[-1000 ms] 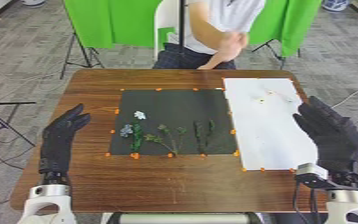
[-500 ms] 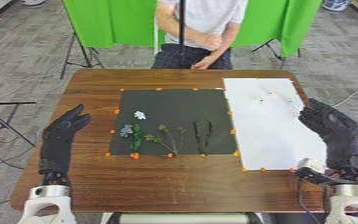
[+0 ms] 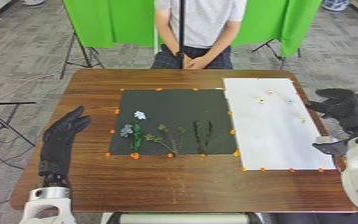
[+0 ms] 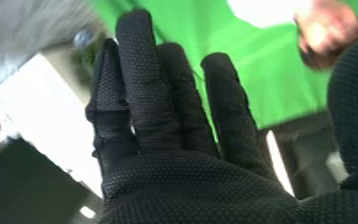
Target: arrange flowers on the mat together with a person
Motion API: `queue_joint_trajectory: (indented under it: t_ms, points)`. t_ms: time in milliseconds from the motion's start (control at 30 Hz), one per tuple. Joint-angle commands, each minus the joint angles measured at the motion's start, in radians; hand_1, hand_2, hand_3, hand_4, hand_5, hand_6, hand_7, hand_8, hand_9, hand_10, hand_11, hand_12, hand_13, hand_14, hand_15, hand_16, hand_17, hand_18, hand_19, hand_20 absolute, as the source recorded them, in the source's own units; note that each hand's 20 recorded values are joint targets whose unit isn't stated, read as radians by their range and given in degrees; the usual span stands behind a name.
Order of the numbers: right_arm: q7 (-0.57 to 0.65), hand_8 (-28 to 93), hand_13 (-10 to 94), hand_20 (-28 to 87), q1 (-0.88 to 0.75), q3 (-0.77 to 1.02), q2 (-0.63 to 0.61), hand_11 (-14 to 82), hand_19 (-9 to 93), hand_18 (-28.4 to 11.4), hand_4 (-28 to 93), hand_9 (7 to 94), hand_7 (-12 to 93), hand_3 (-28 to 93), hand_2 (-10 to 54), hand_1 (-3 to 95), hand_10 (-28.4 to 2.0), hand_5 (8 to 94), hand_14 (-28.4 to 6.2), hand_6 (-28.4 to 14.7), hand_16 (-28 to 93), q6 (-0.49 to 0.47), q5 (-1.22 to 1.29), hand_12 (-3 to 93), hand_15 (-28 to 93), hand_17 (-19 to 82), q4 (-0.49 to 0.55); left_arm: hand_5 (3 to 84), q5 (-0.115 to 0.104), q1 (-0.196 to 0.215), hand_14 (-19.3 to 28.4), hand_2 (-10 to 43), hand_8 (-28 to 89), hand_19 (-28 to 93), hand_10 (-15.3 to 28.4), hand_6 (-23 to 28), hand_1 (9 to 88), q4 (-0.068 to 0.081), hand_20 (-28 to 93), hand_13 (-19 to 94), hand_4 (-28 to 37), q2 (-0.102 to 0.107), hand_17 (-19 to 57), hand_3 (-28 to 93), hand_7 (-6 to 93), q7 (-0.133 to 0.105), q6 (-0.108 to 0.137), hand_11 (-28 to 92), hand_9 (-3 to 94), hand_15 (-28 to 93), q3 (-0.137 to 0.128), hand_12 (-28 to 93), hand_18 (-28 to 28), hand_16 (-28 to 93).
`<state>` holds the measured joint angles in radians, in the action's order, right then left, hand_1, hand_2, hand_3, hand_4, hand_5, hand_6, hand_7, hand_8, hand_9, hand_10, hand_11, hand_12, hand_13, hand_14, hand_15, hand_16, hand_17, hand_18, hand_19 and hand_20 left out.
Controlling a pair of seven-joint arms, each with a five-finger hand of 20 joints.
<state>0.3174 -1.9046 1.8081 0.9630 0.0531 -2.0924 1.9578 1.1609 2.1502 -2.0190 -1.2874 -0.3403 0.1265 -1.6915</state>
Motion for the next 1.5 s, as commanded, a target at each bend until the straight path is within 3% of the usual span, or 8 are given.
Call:
queue_joint_trajectory:
  t_ms: [33,300,700,1000,1067,1200,1500]
  points:
    - [0.088,-8,66,44,0.120,-0.100,-0.125,24.1,64,-22.3,-23,56.5,16,67,-9.5,28.9,-17.5,51.4,-13.6,-0.2,25,-0.101,-0.209,28.5,45,28,-0.141,46.5,0.000,0.014,16.4,-5.7,-6,6,14.1,3.3,21.3,-0.003,15,38,-20.5,-0.010,6.7,72,11.2,0.008,0.005,16,47.8,13,0.000,13,10.6,0]
    - [0.092,-9,70,50,0.210,-0.218,-0.149,30.4,73,-23.1,-27,62.9,19,68,-9.5,35.3,-15.9,54.4,-11.6,1.2,26,-0.086,-0.223,30.6,57,32,-0.261,46.5,0.002,0.013,16.4,-5.7,-6,7,14.0,3.3,21.3,-0.003,15,37,-20.5,-0.012,6.7,72,11.2,0.011,0.006,16,47.8,13,0.001,13,10.7,0]
    - [0.083,-9,75,51,0.256,-0.290,-0.155,28.3,76,-23.0,-28,67.1,20,68,-9.5,37.7,-15.0,56.4,-9.0,1.7,27,-0.136,-0.237,28.9,58,36,-0.313,46.5,-0.001,0.017,16.4,-5.6,-6,7,14.0,3.2,21.4,-0.004,15,37,-20.4,-0.014,6.6,72,11.2,0.008,0.007,16,47.8,13,0.000,13,10.7,0]
    - [0.083,-10,77,51,0.265,-0.334,-0.157,26.8,77,-22.2,-28,69.0,22,68,-9.5,44.7,-13.9,59.9,-7.6,3.4,28,-0.142,-0.275,28.5,58,37,-0.344,46.5,-0.003,0.017,16.5,-5.6,-6,7,14.1,3.3,21.4,-0.004,15,37,-20.2,-0.014,6.6,72,11.3,0.009,0.004,16,47.8,13,0.000,13,10.6,0]
    - [0.087,-11,78,51,0.269,-0.352,-0.160,25.2,77,-22.0,-28,71.2,23,68,-9.5,47.7,-12.8,62.5,-7.1,3.9,28,-0.097,-0.274,30.2,58,37,-0.353,46.6,-0.004,0.016,16.5,-5.5,-6,7,14.1,3.3,21.6,-0.004,15,37,-20.2,-0.013,6.6,72,11.3,0.010,0.006,16,47.8,13,0.000,13,10.7,0]
    - [0.088,4,80,51,0.277,-0.375,-0.165,10.8,78,-21.2,-25,81.1,24,54,-9.5,61.5,-9.3,71.1,-5.9,3.3,29,-0.005,-0.269,44.8,58,38,-0.367,46.6,-0.006,0.019,16.5,-5.5,-6,7,14.2,3.3,21.6,-0.004,15,37,-20.2,-0.014,6.6,72,11.3,0.009,0.007,16,47.8,14,-0.001,13,10.6,0]
    - [0.126,7,84,51,0.312,-0.316,-0.192,9.5,81,-20.7,-24,87.9,25,55,-9.5,64.7,-8.0,80.0,-4.4,3.2,30,0.155,-0.266,46.3,59,42,-0.207,46.6,-0.007,0.023,16.4,-5.5,-6,7,14.1,3.4,21.7,-0.007,15,37,-20.2,-0.010,6.6,72,11.2,0.011,0.008,16,47.7,13,-0.005,13,10.7,0]
